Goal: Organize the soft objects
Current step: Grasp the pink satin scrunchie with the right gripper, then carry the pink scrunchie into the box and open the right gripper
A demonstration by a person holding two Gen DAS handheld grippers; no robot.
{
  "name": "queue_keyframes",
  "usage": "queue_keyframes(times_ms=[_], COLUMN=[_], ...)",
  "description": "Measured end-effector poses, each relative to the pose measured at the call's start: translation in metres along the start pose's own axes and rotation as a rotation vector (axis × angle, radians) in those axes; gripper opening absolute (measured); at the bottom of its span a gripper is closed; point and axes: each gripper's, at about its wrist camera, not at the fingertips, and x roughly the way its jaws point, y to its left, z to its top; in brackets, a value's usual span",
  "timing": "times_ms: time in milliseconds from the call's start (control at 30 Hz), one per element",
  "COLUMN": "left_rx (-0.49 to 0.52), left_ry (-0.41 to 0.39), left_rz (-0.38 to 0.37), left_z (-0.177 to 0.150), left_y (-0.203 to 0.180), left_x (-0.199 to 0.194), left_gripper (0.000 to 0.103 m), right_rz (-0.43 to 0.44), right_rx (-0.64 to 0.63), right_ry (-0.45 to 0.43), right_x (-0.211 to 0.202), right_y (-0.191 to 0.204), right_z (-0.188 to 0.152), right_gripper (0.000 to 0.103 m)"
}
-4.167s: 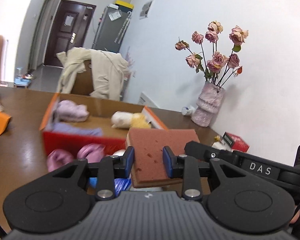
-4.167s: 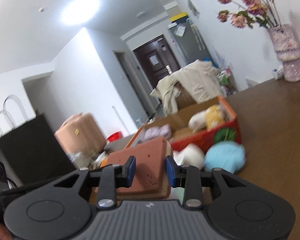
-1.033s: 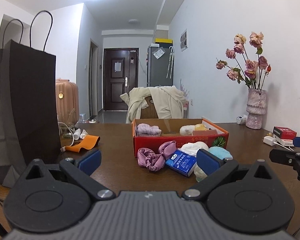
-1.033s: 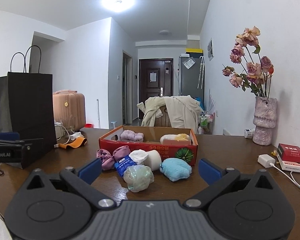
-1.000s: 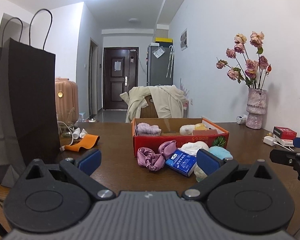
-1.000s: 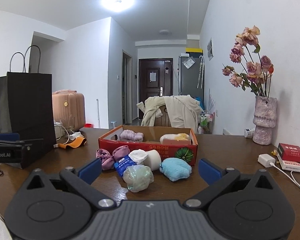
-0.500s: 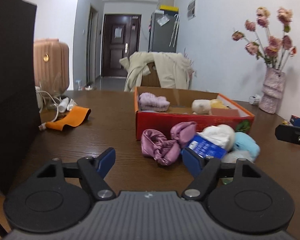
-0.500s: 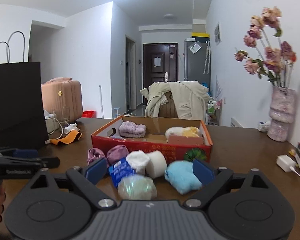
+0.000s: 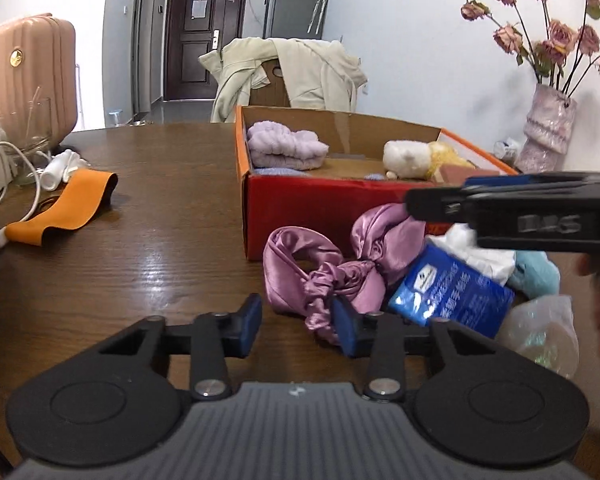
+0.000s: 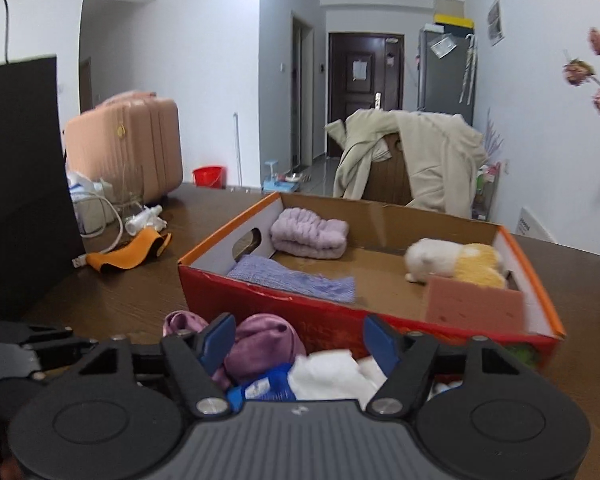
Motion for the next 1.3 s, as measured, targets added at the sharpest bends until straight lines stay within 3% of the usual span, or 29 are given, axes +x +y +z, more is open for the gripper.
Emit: queue_keyframes(times_ms=[33,100,167,400,467,667,1033,1300], left_rx=[-0.007,-0.028,-0.047,-0.048,-0.038,-0.009,0.031,0.074], left_ry=[0.001,0.004,0.001,0.001,-0.008,-0.094,-0.236,-0.286], left_rz=[-0.013,-0.051,-0.056,-0.052,-0.034,-0.007,-0.069,-0.121], left_z=[0.000,0.002,0.003,0.006,0.008,0.017,0.012,0.010], left_y=[0.002,0.007,0.011,0.012,0.009,-0.003,-0.044,-0.075], left_x=[0.001,0.004,0.005,0.004,0.000,-0.039,-0.137,-0.168], left_gripper=[0.024,0.013,0.011,0.006,0.005,0.005,0.005,0.005], right_rz=[0.003,0.010,0.035,0.050,0.056,0.075,0.062,0.045], right_rx=[0.003,0.005,0.017,-0.022,-0.031,-0.013,0.026,0.076], right_ry=[0.007,0.034,0.061,0.095,0.100,0.039,-0.153,-0.216], right_x=[0.007,0.020,0.029,0.036,0.035,0.015,-0.112,-0.175], right_y=[0.000,0.000,-0.001,0.005,0.007,0.016,0.025,0.013], right_z=[0.001,-0.001,-0.005,-0.013,-0.012,-0.007,-0.008,-0.025], right_gripper=[0.067,0.055,0.033,0.018,0.009,0.006,0.006,0.006])
